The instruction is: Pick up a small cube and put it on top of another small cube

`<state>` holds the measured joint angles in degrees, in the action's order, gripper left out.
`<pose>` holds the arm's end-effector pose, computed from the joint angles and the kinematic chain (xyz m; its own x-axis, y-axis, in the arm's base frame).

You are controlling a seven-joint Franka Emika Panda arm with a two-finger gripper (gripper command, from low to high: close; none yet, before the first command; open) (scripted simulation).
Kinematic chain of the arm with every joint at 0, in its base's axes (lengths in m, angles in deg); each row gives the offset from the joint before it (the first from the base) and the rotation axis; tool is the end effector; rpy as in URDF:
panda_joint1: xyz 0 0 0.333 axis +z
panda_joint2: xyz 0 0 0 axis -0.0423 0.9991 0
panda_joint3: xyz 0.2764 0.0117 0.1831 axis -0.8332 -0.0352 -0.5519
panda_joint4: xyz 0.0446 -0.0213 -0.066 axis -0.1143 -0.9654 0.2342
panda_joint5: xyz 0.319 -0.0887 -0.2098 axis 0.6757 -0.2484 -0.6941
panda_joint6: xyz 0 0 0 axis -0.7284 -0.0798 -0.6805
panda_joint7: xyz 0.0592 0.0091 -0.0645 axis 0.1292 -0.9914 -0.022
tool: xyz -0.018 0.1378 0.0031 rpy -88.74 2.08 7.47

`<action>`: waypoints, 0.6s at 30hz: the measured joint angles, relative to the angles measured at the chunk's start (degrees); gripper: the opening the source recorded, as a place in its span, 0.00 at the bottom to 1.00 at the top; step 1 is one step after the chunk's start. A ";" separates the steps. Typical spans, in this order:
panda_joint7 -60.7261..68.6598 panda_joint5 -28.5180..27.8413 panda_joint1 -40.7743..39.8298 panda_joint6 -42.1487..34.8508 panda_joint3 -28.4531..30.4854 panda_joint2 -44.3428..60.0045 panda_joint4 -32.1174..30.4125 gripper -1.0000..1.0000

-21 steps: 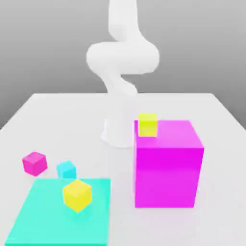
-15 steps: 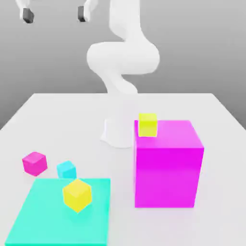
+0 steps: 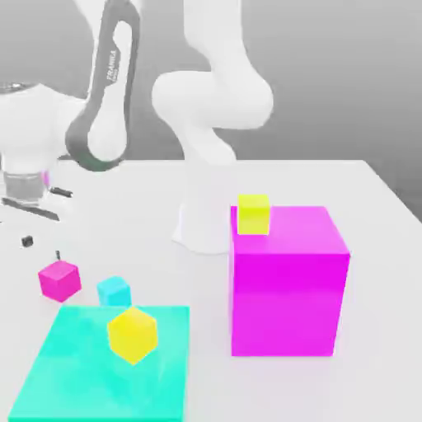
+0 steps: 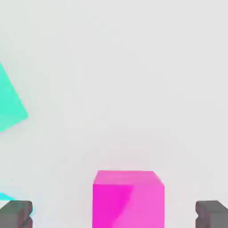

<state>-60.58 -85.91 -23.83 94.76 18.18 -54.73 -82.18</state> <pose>0.2004 -0.3067 0.1795 0.2534 -0.9673 0.0093 -0.9673 -0.2535 -0.0048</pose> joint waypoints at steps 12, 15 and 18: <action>19.73 26.33 -16.50 9.85 -23.59 14.35 3.33 0.00; 19.68 26.28 -16.52 9.78 -23.59 14.35 3.33 0.00; 19.99 26.69 -17.19 10.00 -24.35 14.69 3.40 0.00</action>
<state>-40.59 -59.21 -41.02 104.76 -6.17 -40.04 -78.78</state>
